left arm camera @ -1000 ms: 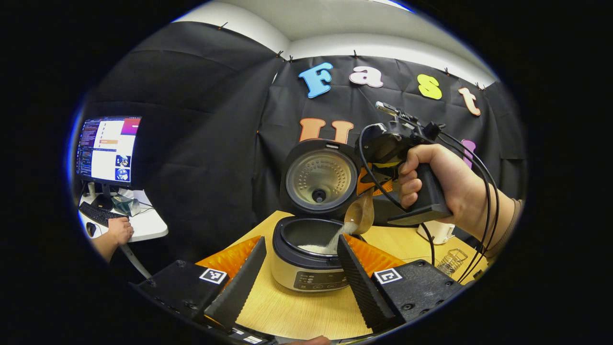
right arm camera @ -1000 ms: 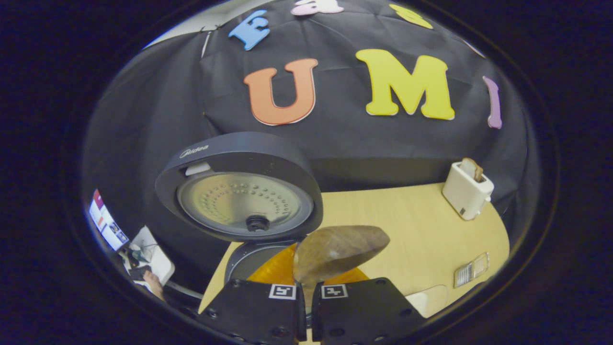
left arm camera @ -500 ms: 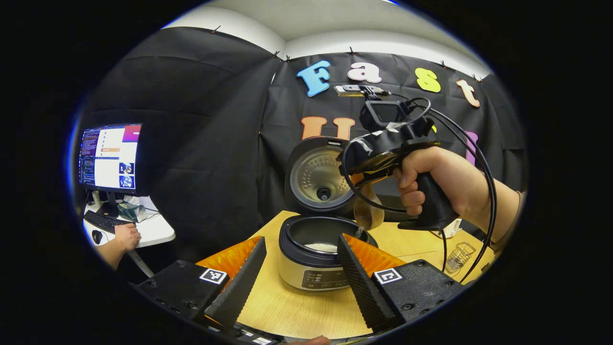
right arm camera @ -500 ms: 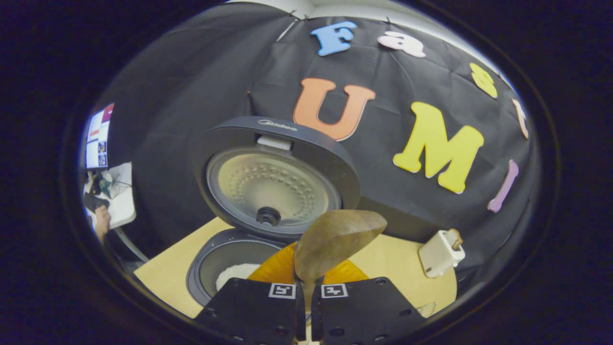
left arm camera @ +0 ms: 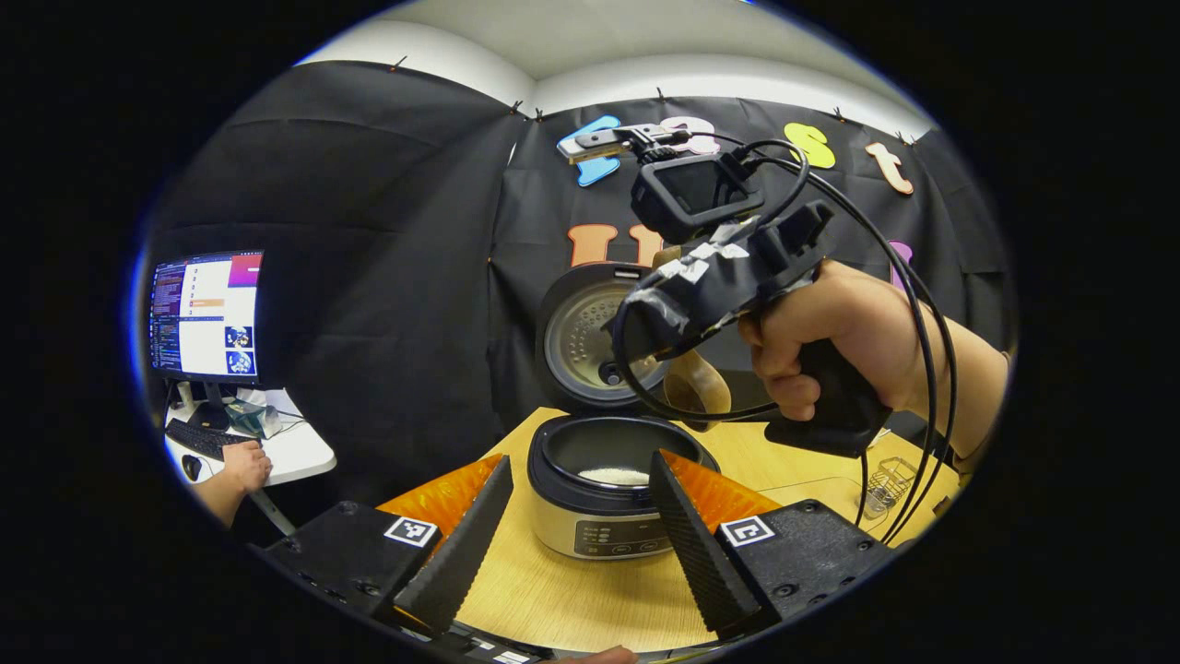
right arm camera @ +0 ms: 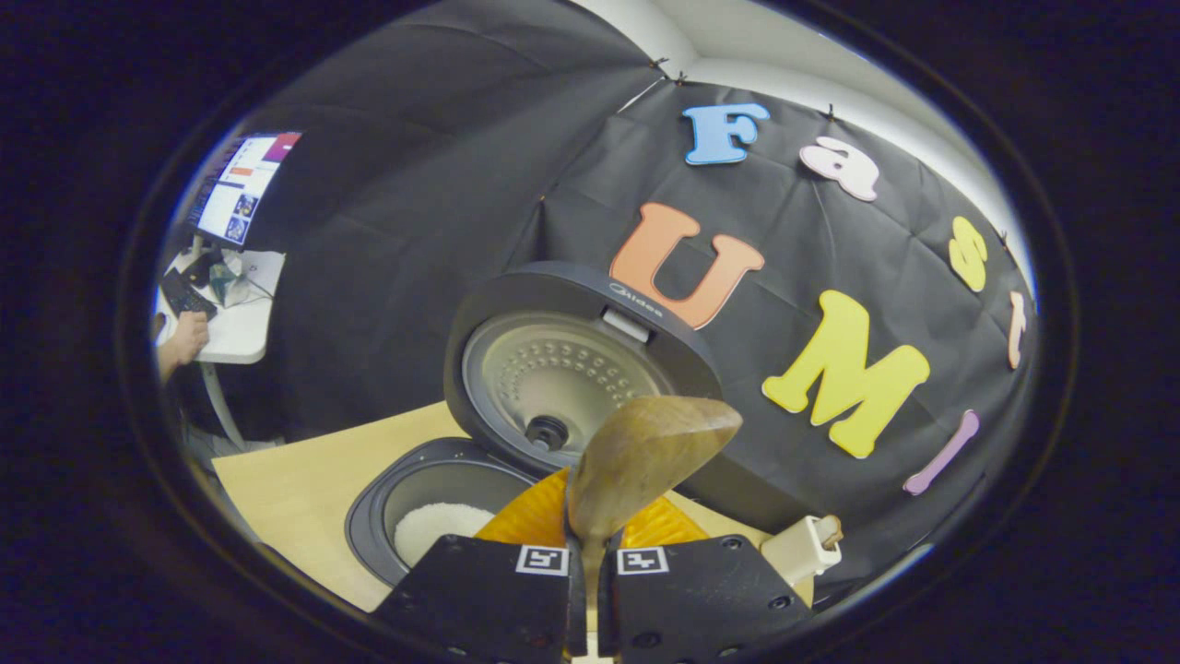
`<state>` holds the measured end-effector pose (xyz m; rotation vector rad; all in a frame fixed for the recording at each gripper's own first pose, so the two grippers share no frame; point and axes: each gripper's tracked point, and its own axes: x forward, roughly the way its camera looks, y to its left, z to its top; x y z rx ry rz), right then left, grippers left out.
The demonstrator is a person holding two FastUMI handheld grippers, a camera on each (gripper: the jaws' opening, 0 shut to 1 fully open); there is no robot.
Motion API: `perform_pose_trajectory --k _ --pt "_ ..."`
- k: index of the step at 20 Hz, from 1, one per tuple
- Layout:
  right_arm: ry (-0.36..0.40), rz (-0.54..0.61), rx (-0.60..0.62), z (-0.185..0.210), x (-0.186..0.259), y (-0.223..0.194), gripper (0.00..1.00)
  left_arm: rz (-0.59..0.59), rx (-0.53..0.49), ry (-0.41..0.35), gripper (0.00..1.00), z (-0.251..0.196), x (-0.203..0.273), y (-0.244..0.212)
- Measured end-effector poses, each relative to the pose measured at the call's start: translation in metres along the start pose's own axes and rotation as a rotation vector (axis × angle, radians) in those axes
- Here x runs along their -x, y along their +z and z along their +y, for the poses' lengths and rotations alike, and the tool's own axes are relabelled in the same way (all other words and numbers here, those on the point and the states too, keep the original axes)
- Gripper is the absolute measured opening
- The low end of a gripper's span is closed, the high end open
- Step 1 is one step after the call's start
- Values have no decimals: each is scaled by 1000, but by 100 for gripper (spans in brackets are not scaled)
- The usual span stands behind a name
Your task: Close the left gripper, press the button to open the rice cooker; take a wooden spoon from the chopstick holder with the right hand, scoop a spoonful of rice and pour it into the rice cooker, then put the wooden spoon back into the chopstick holder.
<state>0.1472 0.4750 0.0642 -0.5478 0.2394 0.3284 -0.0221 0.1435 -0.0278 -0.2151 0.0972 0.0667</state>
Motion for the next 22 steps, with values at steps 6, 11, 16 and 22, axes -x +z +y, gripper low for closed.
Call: perform_pose_trajectory --k 6,11,16,22 --pt "-52 13 -59 -53 6 -9 6 -17 12 -20 96 -14 0 6" --pt "-122 30 -79 -110 13 -36 6 -25 -3 -30 96 -29 -1 8" --pt "-169 43 -124 -162 30 -69 5 -45 -27 -50 95 -54 0 14" --pt "-239 46 -245 -230 56 -115 5 -94 -25 -103 95 -93 9 28"
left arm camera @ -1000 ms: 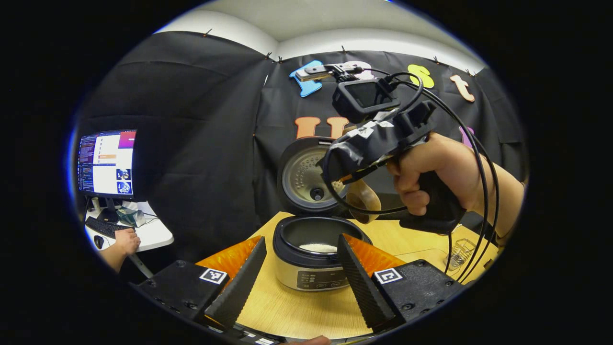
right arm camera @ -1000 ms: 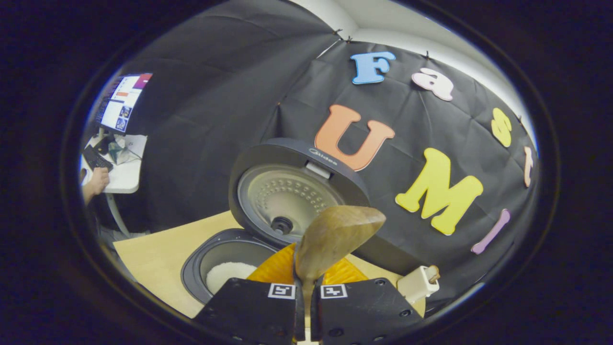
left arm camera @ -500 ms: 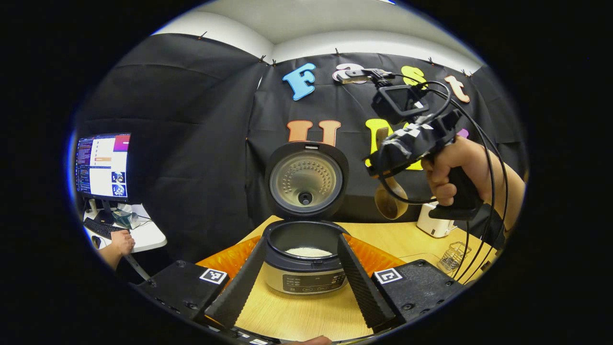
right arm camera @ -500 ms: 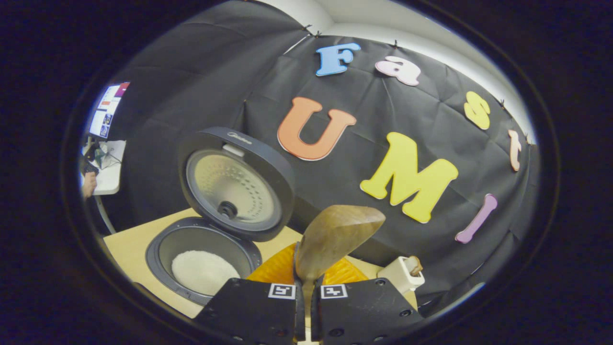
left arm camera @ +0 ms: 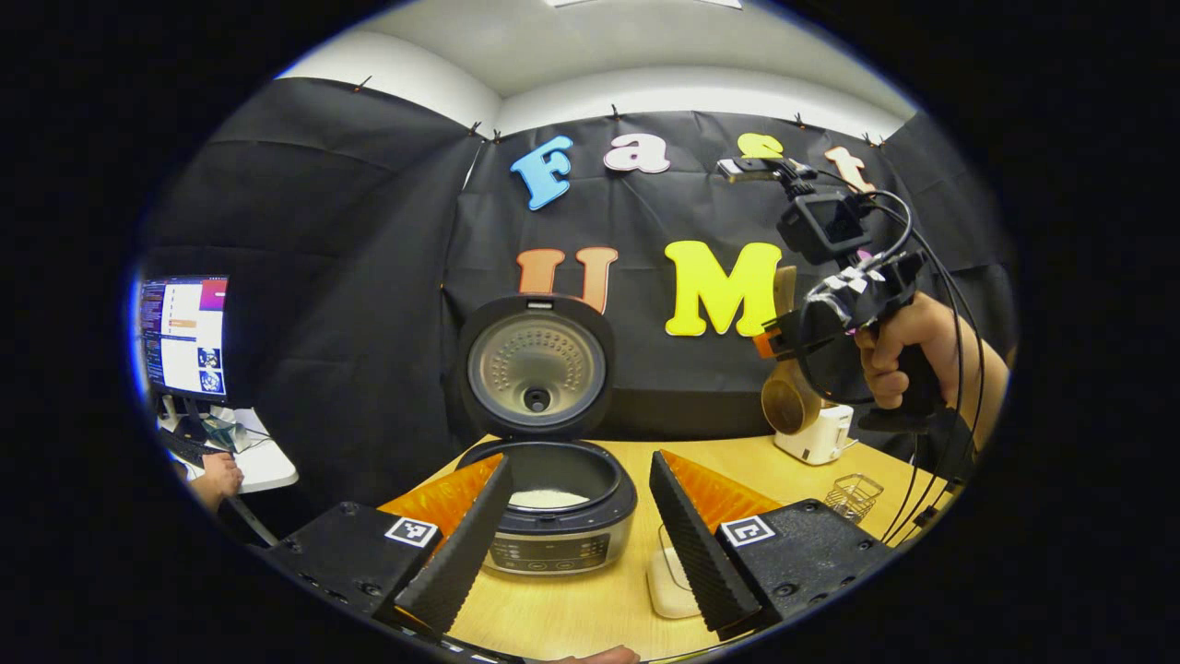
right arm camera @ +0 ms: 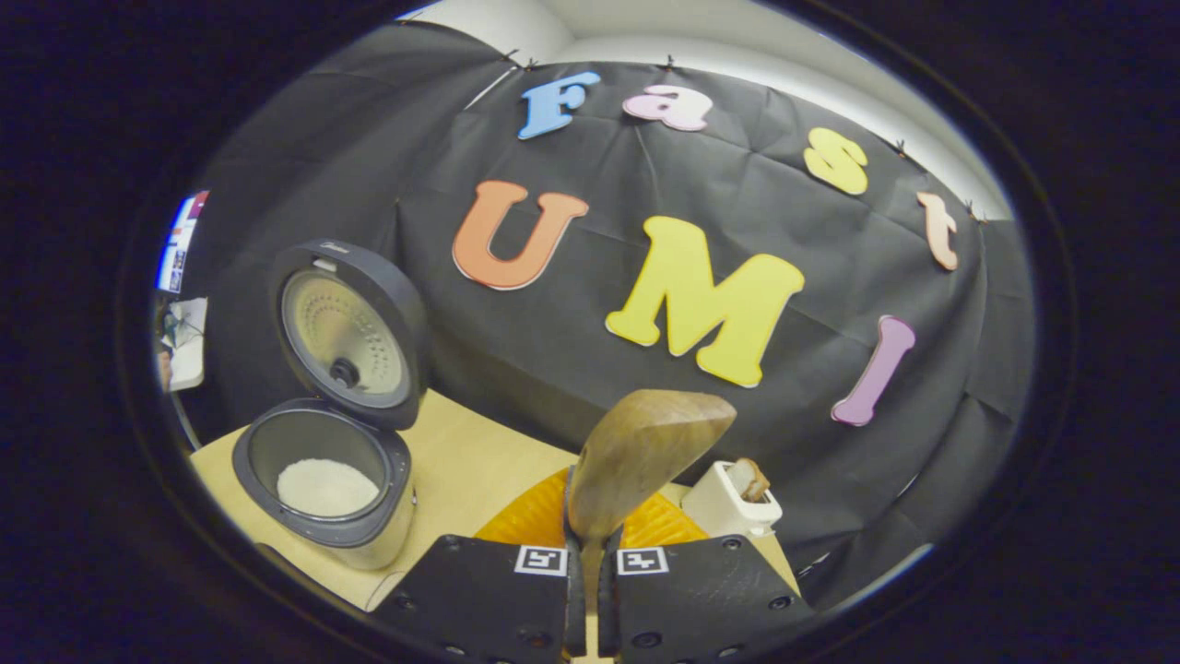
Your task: Close the left gripper, press the button to open the rice cooker; take a wooden spoon from the chopstick holder with the right hand, scoop a spoonful of rice and pour it into the rice cooker, then put the wooden spoon back into the chopstick holder.
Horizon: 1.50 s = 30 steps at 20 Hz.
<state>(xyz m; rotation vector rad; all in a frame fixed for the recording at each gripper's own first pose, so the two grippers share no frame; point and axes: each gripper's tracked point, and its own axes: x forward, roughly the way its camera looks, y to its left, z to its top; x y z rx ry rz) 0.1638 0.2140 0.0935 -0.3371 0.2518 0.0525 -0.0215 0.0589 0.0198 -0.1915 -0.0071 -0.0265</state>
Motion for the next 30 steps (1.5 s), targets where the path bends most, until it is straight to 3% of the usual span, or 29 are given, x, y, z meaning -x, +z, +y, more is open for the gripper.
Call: perform_pose_trajectory --k 6,13,16,21,29,30 --pt "-81 33 -160 -70 -12 -60 5 -10 -20 -88 95 -44 4 4" --pt "-111 160 -217 -130 -18 -132 5 -6 -54 -117 100 -63 2 -1" --pt "-107 206 -252 -138 -27 -160 5 3 -64 -125 95 -68 0 -5" --pt "-110 252 -263 -143 -36 -198 5 14 -73 -126 95 -68 -2 -9" --pt "-47 351 -349 -133 -44 -249 6 14 -64 -118 95 -63 -1 -9" --pt "-40 366 -360 -132 -45 -253 7 15 -65 -116 100 -63 -1 -10"
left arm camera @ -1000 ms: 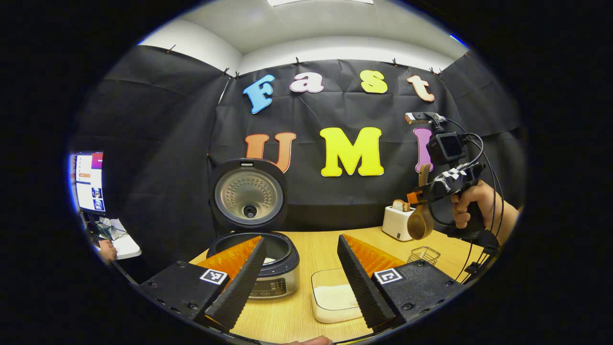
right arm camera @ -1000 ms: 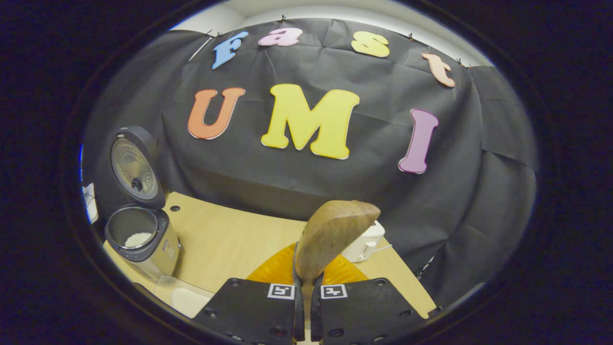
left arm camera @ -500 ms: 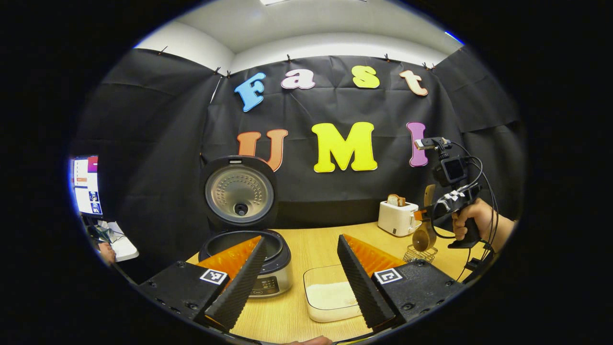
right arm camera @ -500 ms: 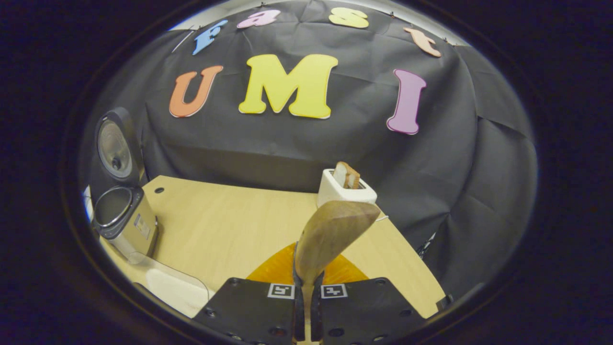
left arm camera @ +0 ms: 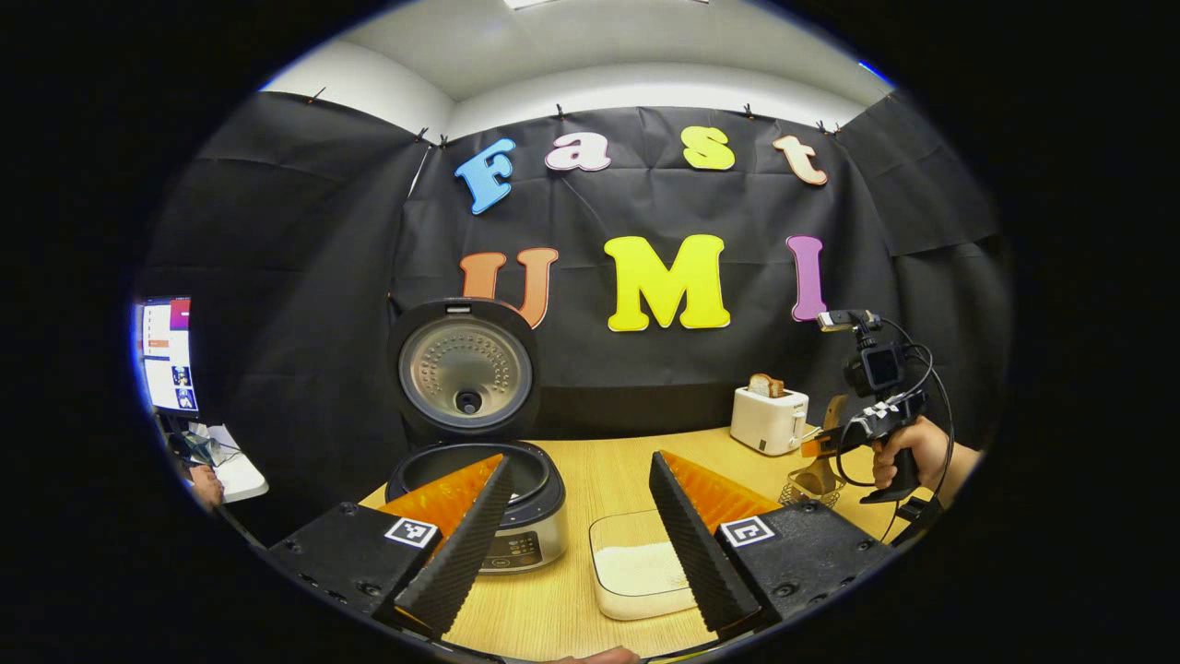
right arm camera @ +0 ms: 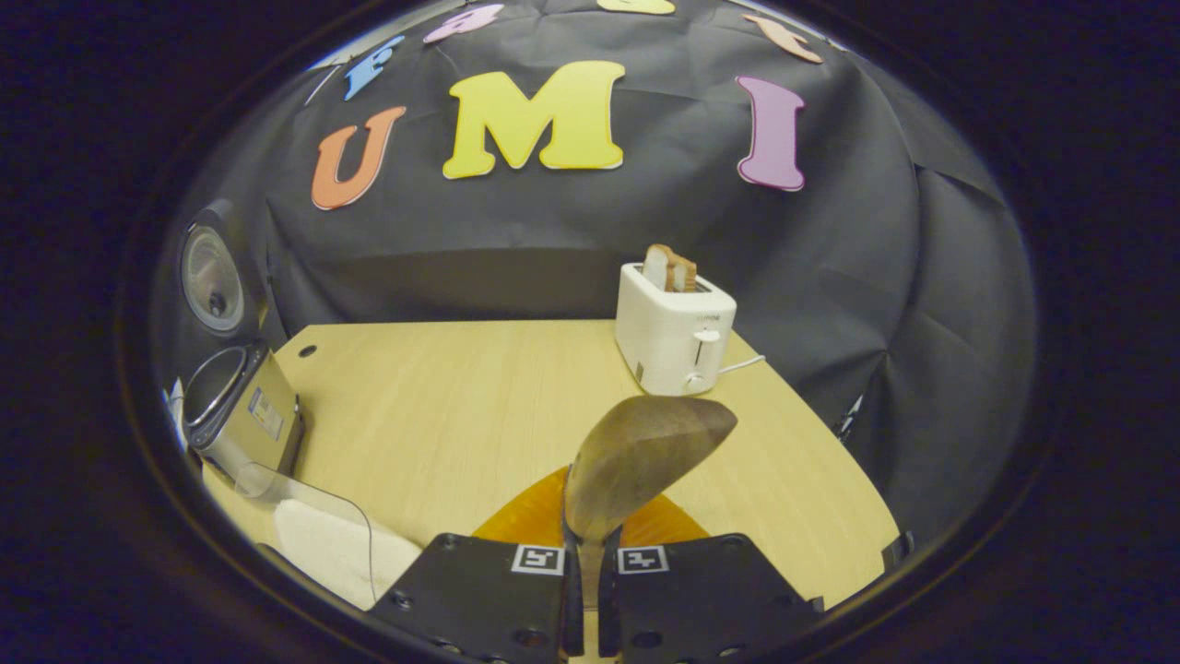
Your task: Close the left gripper, press the button to open the rice cooker; take a wooden spoon from the chopstick holder with the right hand, scoop a spoonful of rice and pour it into the rice cooker, then put the wooden spoon back into the chopstick holder.
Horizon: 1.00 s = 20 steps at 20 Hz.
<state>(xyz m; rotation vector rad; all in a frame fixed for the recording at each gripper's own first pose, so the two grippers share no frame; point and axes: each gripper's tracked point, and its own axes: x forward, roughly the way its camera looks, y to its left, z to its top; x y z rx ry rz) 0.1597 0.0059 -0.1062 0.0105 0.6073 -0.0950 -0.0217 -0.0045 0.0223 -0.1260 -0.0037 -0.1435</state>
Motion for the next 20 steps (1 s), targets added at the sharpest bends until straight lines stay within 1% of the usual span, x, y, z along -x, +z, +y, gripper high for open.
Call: perform_pose_trajectory --k 2,3,4,6,8,9,10,11,12,13,14,15,16,18,20 --pt "8 29 -23 -1 -4 -6 6 5 0 0 100 -1 -1 -1" --pt "10 42 -31 -2 -6 -9 8 8 -1 1 100 -1 -2 -2" --pt "11 47 -37 -4 -6 -10 8 8 -3 0 95 -1 -1 -2" --pt "2 45 -50 -9 -6 -8 8 4 -7 -5 95 -3 -1 -1" --pt "16 15 -79 -10 -5 0 11 2 -7 -7 95 -4 -1 0" --pt "5 -16 -85 -17 -1 10 18 3 -7 -8 95 -4 -1 0" --pt "-7 -48 -91 -22 3 18 19 4 -8 -6 100 -4 -1 -1" --pt "-1 -63 -104 -24 7 23 23 6 -9 -5 95 -4 -2 -2" --pt "10 -67 -120 -25 9 24 28 7 -10 -4 95 -5 -2 -2" --pt "14 -72 -137 -28 12 25 42 8 -11 -5 95 -6 -1 -3" --pt "20 -78 -144 -29 19 28 46 10 -11 -7 95 -7 -2 -3" --pt "19 -87 -145 -32 19 28 49 11 -14 -8 95 -8 -2 -3" --pt "12 -100 -138 -35 21 30 45 11 -17 -9 95 -9 -1 -3" --pt "2 -134 -110 -39 30 32 53 7 -25 -10 95 -11 -3 -2" --pt "24 -148 -96 -36 43 33 61 5 -31 -13 95 -15 -2 -2"
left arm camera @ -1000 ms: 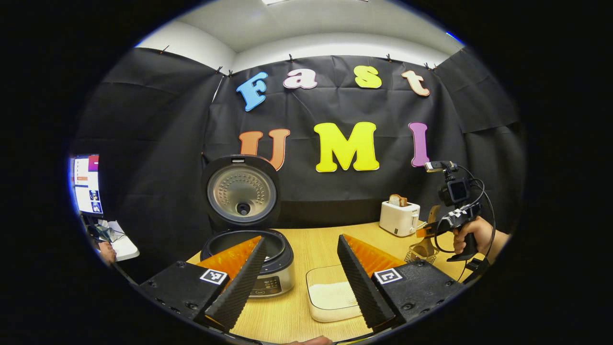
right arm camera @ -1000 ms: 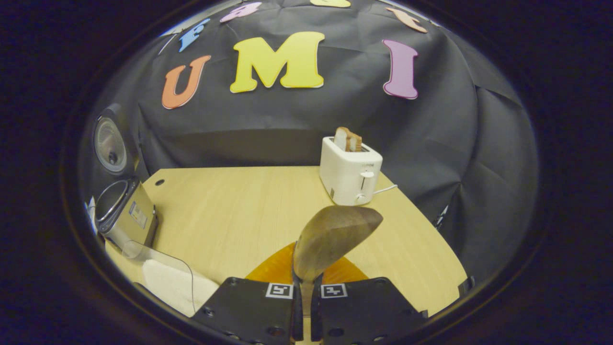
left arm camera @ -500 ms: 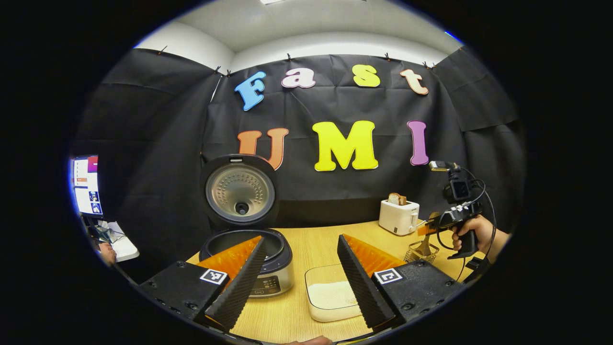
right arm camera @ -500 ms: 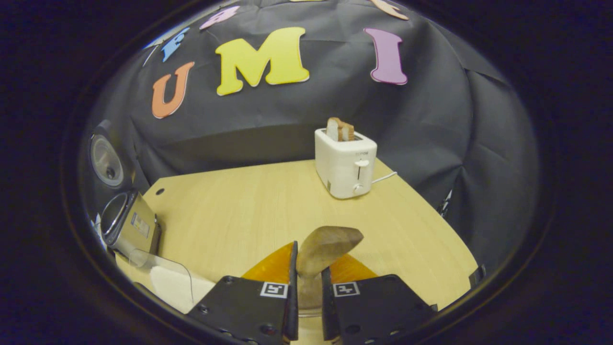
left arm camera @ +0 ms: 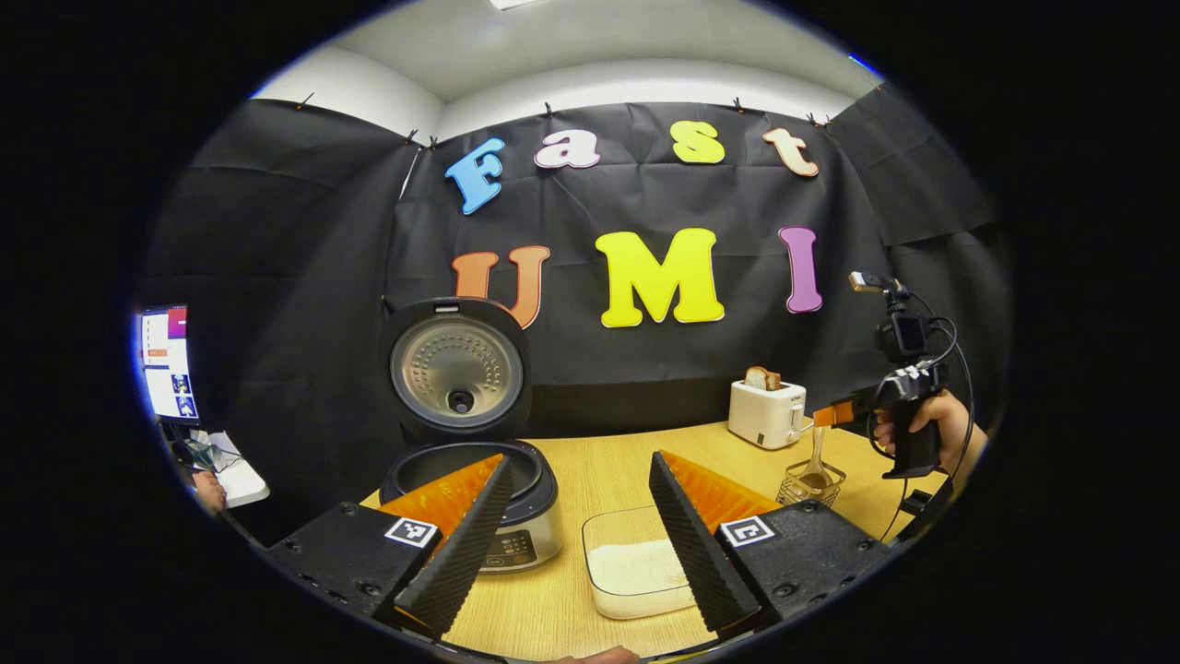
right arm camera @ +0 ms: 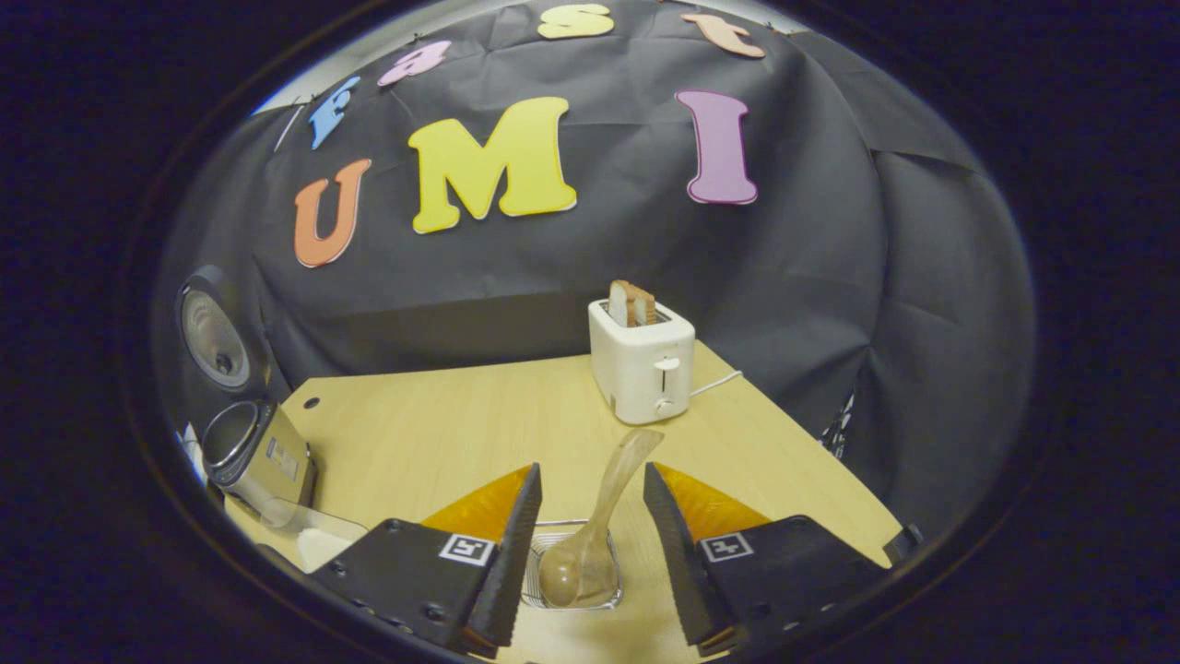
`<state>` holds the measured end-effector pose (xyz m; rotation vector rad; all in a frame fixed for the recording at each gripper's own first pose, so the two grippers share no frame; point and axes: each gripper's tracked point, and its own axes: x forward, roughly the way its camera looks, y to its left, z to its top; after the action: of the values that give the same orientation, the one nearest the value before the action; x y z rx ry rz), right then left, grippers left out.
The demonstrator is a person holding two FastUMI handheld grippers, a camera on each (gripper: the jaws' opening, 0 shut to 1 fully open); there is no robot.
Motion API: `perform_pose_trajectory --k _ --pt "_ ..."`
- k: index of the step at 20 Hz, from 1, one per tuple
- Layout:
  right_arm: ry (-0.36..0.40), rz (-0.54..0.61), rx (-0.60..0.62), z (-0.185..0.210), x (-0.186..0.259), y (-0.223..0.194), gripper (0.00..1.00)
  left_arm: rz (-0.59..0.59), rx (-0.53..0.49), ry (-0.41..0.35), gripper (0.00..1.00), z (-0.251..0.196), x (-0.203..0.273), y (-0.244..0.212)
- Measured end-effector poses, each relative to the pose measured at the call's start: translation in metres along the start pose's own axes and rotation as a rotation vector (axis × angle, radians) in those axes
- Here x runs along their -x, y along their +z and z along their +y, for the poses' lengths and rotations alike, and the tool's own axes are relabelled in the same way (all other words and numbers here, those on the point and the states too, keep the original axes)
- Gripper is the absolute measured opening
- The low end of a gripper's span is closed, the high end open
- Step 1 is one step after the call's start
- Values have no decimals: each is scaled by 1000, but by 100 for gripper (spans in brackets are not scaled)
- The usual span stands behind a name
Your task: Close the left gripper, press the button to open the rice cooker; take a wooden spoon from the chopstick holder with the right hand, scoop a spoonful of rice and pour it into the rice cooker, then put the wooden spoon back into the chopstick holder.
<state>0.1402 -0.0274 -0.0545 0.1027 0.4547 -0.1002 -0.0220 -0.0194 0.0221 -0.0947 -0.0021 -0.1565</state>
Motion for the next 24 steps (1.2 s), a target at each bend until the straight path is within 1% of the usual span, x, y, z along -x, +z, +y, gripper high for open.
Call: perform_pose_trajectory --k 1,2,3,5,6,8,9,10,11,12,14,16,17,18,19,21,24 --pt "13 -3 8 2 8 0 73 1 -3 -3 95 -2 1 0" --pt "12 -7 33 1 17 1 73 1 -7 -4 95 -4 0 0" --pt "-7 -22 76 -3 29 3 76 1 -15 0 95 -3 0 -1" --pt "-22 -71 165 -2 58 9 87 4 -32 10 95 -3 -2 -2" --pt "-21 -102 206 0 73 12 84 5 -37 12 95 -5 -1 -3" --pt "-16 -164 250 6 103 15 84 3 -46 13 95 -6 -2 -2" --pt "-8 -185 249 7 112 14 90 -1 -50 18 95 -5 -1 -1" --pt "7 -204 236 10 124 12 88 -2 -53 26 95 -4 -1 1" --pt "26 -224 216 13 134 11 92 -7 -54 32 95 -2 1 2" --pt "42 -243 193 13 142 11 88 -19 -51 40 95 2 2 6" --pt "71 -272 152 8 151 8 88 -29 -28 64 95 12 4 10" --pt "102 -285 106 4 157 5 88 -11 -7 91 95 23 5 9" --pt "114 -284 90 1 159 2 92 -6 -5 108 95 30 6 11" --pt "118 -281 81 -4 159 -1 92 -6 -8 127 100 37 7 16" --pt "117 -286 68 -9 160 -2 92 -16 -9 146 95 44 8 24" --pt "115 -296 43 -17 157 -7 94 -38 8 160 96 51 6 41" --pt "148 -259 3 -22 151 -24 92 -82 26 187 96 66 -1 77"
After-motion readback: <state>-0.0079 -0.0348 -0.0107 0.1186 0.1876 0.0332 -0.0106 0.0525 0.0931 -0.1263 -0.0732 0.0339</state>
